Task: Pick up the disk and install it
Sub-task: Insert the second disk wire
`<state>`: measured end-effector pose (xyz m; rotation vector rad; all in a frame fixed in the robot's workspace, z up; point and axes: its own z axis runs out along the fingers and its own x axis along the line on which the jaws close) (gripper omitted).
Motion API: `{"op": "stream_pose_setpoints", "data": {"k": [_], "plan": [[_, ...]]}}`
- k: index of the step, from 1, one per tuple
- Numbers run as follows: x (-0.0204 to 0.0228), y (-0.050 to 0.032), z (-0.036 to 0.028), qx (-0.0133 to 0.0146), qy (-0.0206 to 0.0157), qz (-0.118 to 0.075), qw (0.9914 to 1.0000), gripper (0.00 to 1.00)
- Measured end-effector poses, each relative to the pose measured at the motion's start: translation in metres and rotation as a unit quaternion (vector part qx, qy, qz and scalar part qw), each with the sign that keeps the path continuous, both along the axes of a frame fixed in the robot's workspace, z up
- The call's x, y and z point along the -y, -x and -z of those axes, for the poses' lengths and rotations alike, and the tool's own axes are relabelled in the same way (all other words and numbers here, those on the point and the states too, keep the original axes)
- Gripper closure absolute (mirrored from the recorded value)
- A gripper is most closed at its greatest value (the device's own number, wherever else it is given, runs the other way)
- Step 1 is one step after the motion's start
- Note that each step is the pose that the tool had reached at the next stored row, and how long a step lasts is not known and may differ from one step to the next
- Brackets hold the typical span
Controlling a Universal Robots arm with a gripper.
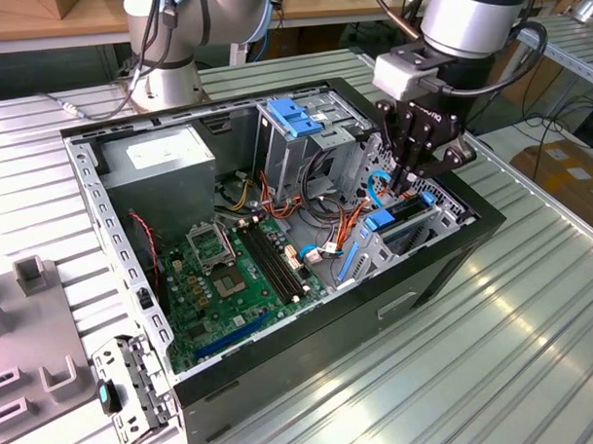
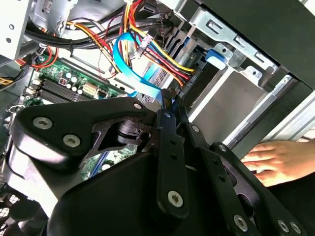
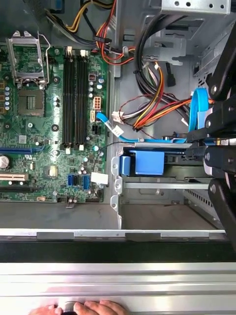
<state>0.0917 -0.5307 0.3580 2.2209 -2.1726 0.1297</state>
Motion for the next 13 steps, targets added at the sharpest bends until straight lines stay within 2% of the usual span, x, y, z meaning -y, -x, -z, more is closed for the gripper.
{"op": "stream_pose_setpoints", "data": {"k": [3, 9, 10, 12, 13], "plan": [[0.0003, 0.0025, 0.0006, 0.0018, -0.0020, 0.000, 1.00000, 0.84], [0.0023, 0.0040, 0.0040, 0.0059, -0.0088, 0.000, 0.99994, 0.84], [0.0024, 0.0042, 0.0042, 0.0069, -0.0095, 0.000, 0.99993, 0.84], [0.0031, 0.0042, 0.0046, 0.0124, -0.0117, 0.001, 0.99985, 0.84], [0.0041, 0.0045, 0.0046, 0.0128, -0.0126, 0.001, 0.99984, 0.84]]}}
